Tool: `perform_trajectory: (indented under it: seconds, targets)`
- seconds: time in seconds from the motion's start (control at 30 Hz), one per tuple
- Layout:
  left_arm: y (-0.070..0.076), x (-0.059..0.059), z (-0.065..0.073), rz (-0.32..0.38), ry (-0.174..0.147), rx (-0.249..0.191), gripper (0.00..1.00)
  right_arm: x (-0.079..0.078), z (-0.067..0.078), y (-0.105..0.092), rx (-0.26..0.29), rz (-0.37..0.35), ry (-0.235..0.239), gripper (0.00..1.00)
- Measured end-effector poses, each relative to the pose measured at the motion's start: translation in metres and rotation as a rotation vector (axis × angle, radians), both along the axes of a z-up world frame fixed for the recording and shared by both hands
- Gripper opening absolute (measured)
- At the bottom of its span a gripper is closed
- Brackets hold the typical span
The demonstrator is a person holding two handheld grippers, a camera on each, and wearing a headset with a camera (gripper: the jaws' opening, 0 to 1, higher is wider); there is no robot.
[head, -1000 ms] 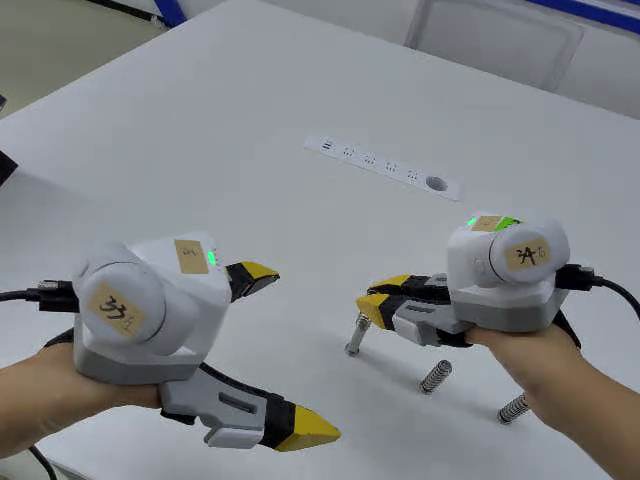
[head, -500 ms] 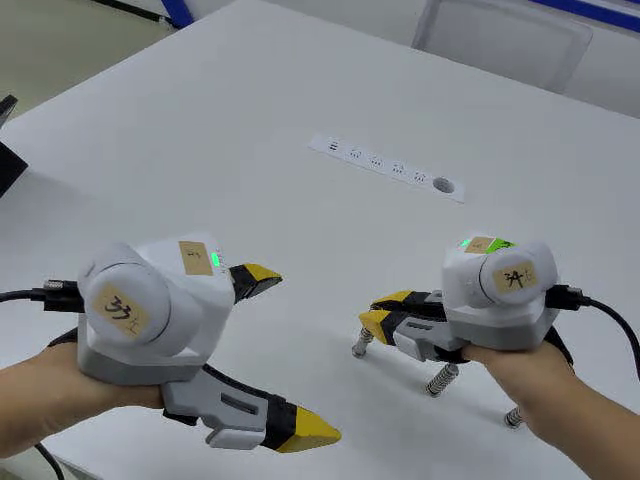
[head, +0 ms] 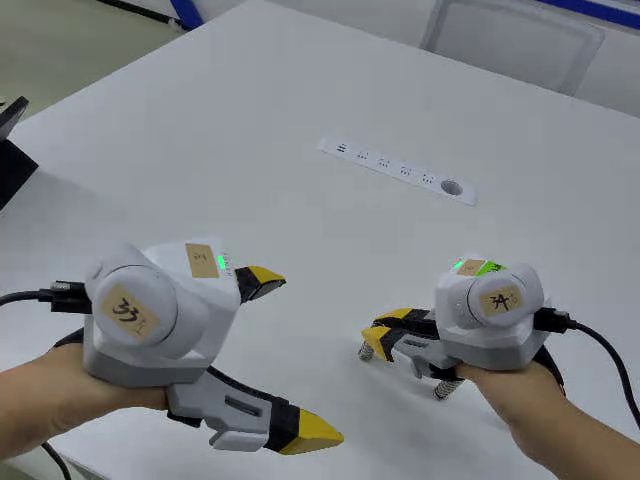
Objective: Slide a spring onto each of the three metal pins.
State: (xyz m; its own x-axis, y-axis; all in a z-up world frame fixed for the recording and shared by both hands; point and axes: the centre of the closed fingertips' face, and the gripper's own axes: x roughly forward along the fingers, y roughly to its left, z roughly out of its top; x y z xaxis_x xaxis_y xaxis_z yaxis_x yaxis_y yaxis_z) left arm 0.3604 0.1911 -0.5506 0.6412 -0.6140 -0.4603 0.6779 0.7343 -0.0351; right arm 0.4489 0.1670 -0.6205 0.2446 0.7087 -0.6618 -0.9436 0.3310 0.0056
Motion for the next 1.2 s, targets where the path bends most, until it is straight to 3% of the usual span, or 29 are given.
perform_trajectory:
  seconds: [0.43, 0.57, 0.67, 0.83, 1.03, 1.07, 1.13, 1.2]
  targets:
    - [-0.001, -0.003, -0.006, -0.020, 0.020, 0.019, 0.96, -0.003, -0.002, -0.001, -0.006, 0.011, 0.027, 0.12]
    - [-0.004, -0.001, -0.005, -0.025, 0.020, 0.017, 0.96, -0.005, 0.003, -0.003, 0.011, 0.009, 0.050, 0.15]
    - [-0.005, 0.002, 0.001, -0.018, 0.015, -0.003, 0.96, -0.006, 0.009, -0.007, 0.014, 0.015, 0.040, 0.17]
    - [-0.007, 0.007, 0.007, -0.022, 0.000, 0.000, 0.96, -0.005, 0.029, -0.015, 0.045, 0.018, 0.019, 0.17]
    - [-0.011, 0.013, 0.013, -0.026, -0.017, 0.003, 0.96, -0.001, 0.060, -0.040, 0.081, 0.006, -0.036, 0.17]
    - [-0.012, 0.014, 0.014, -0.028, -0.019, 0.005, 0.95, 0.001, 0.065, -0.045, 0.079, 0.002, -0.061, 0.17]
    - [-0.014, 0.015, 0.015, -0.032, -0.023, 0.017, 0.96, 0.008, 0.080, -0.058, 0.071, 0.004, -0.155, 0.17]
    - [-0.016, 0.016, 0.015, -0.037, -0.024, 0.023, 0.96, 0.008, 0.091, -0.069, 0.083, -0.009, -0.182, 0.17]
